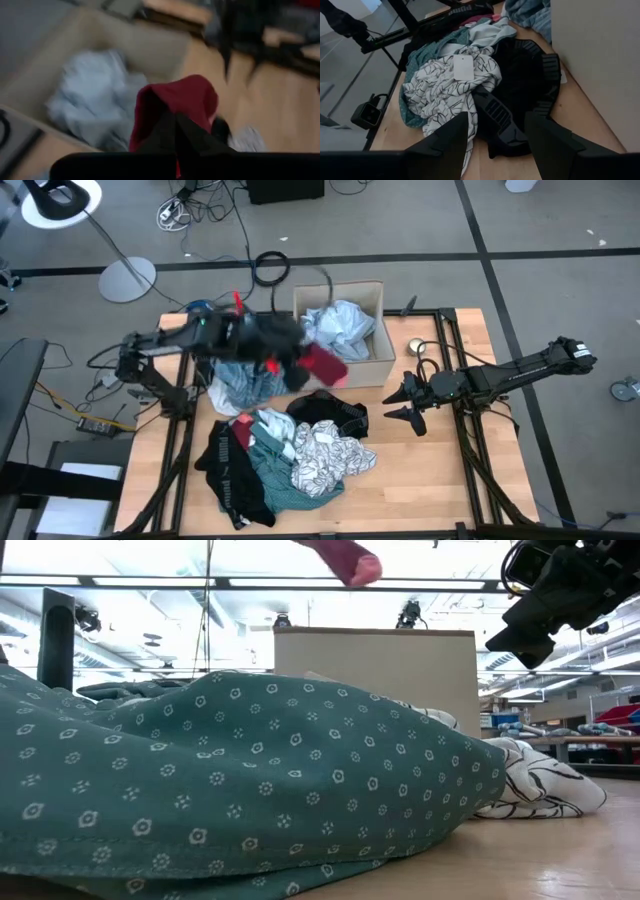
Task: Sort clothes
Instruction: Put the right red sock into the bin, then put the blue shirt into the bin
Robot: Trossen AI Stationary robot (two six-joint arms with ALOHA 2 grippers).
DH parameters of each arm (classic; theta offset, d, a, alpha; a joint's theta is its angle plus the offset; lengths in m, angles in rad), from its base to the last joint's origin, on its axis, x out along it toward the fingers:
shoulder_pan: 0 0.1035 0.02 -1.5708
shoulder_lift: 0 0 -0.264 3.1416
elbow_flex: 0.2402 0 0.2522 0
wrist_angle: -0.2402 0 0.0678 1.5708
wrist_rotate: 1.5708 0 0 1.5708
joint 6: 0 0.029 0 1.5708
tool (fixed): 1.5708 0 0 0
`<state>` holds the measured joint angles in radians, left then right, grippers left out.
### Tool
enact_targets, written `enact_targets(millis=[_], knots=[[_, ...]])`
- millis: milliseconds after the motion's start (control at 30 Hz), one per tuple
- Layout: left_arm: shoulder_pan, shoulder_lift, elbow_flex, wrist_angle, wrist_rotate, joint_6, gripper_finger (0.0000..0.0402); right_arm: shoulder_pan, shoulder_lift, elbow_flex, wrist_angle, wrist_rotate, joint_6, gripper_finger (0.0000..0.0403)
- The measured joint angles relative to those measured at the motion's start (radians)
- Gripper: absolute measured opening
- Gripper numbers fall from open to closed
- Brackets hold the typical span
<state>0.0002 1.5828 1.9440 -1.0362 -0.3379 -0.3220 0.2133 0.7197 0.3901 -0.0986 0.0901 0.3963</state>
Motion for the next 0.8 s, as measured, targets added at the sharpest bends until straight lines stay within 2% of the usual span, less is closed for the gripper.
enact_targets(millis=[267, 467, 700, 800], knots=[[0.219, 0.024, -0.002, 0.187, 0.11, 0.117, 0.0006, 0.0, 0.0, 0.0, -0.002, 0.042, -0.033, 0.0197], [0.282, 0.085, -0.011, 0.25, 0.143, 0.136, 0.0035, -0.001, 0.0, 0.0, -0.008, 0.056, -0.04, 0.0197], [0.315, 0.134, -0.012, 0.229, 0.19, 0.14, 0.0106, -0.001, 0.0, 0.0, -0.013, 0.056, -0.04, 0.0197], [0.317, 0.125, -0.012, 0.211, 0.191, 0.141, 0.0123, -0.001, 0.0, 0.0, -0.029, 0.056, -0.035, 0.0197]])
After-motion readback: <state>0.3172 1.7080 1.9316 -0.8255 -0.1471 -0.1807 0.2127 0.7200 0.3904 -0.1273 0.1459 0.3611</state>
